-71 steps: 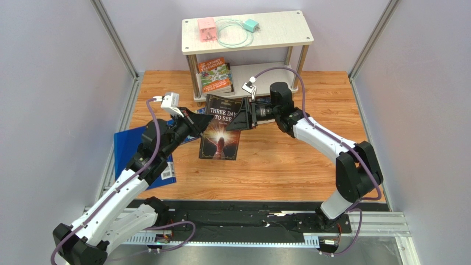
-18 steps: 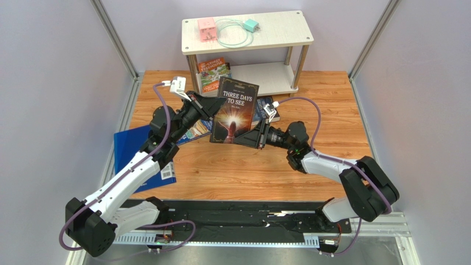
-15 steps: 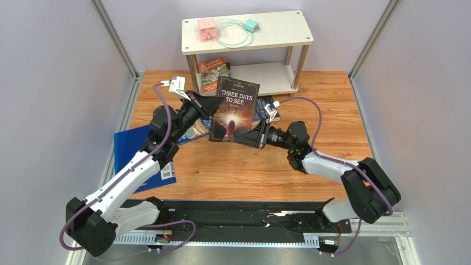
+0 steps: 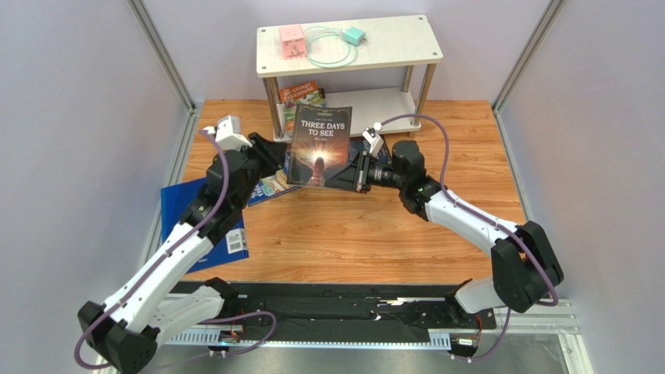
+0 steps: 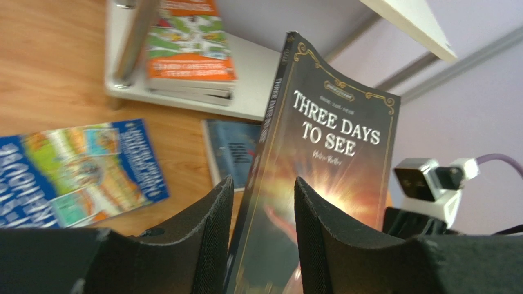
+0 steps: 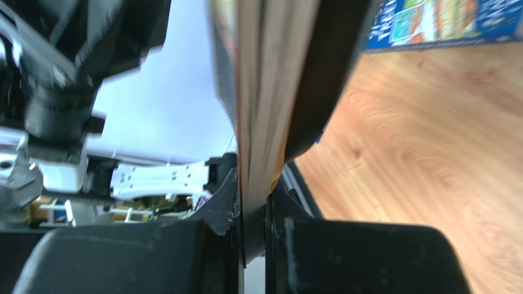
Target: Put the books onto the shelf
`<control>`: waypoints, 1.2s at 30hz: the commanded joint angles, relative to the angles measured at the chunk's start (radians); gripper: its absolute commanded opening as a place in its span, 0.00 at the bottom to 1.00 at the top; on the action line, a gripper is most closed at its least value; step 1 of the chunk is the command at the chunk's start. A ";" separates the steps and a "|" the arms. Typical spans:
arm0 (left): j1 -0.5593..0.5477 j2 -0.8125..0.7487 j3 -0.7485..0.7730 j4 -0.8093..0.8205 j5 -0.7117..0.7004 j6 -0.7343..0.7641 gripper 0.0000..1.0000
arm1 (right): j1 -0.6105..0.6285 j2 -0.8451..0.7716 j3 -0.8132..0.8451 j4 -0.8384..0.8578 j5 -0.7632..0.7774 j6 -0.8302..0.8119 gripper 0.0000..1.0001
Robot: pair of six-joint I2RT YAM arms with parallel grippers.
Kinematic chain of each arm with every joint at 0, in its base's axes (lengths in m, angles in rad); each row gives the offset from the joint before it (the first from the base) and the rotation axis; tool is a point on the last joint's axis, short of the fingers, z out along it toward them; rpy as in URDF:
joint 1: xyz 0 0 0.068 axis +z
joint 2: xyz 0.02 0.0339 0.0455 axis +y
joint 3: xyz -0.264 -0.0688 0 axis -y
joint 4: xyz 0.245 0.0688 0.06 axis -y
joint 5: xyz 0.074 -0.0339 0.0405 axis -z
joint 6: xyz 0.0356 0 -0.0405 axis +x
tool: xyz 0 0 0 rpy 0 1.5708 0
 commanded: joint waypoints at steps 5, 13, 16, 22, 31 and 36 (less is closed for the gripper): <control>0.000 -0.272 -0.102 -0.319 -0.259 -0.043 0.47 | -0.070 0.190 0.325 -0.333 -0.052 -0.232 0.00; 0.000 -0.408 -0.144 -0.408 -0.207 0.001 0.47 | -0.116 0.397 0.523 -0.356 -0.140 -0.258 0.00; 0.000 -0.408 -0.141 -0.430 -0.190 0.014 0.47 | -0.128 0.473 0.620 -0.371 -0.150 -0.258 0.00; 0.000 -0.391 -0.147 -0.422 -0.137 0.037 0.47 | -0.145 0.581 0.801 -0.400 -0.152 -0.243 0.00; 0.000 -0.380 -0.181 -0.419 -0.088 0.029 0.47 | -0.153 0.825 1.179 -0.455 -0.184 -0.178 0.00; 0.000 -0.395 -0.192 -0.421 -0.065 0.047 0.49 | -0.162 1.003 1.390 -0.502 -0.184 -0.117 0.00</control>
